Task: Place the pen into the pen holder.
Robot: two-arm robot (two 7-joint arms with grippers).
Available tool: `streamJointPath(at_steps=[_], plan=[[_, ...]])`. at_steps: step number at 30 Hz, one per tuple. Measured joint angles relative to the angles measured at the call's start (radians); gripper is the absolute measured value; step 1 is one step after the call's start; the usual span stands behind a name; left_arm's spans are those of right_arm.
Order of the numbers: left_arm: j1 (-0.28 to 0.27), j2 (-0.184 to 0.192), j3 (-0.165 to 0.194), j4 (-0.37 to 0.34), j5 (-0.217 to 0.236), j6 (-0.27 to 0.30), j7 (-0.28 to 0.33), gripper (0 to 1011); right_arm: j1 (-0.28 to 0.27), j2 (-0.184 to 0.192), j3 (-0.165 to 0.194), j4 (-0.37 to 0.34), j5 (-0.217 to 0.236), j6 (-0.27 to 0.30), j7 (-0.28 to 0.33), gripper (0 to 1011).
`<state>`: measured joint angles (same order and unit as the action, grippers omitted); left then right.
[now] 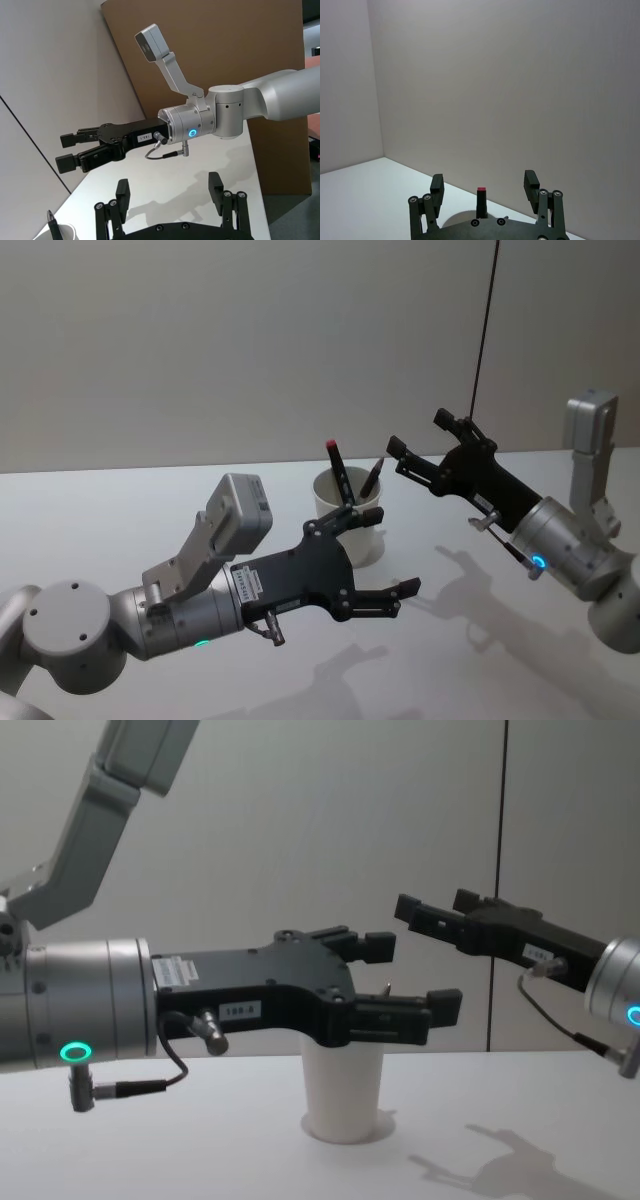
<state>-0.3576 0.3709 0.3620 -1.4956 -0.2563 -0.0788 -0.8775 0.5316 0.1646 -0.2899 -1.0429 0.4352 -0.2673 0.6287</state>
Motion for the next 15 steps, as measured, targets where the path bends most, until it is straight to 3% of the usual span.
streamJointPath(at_steps=[15], plan=[[0.000,0.000,0.000,0.000,0.000,0.000,0.000,1003,-0.005,0.003,0.002,-0.009,-0.002,0.003,-0.003,1001]])
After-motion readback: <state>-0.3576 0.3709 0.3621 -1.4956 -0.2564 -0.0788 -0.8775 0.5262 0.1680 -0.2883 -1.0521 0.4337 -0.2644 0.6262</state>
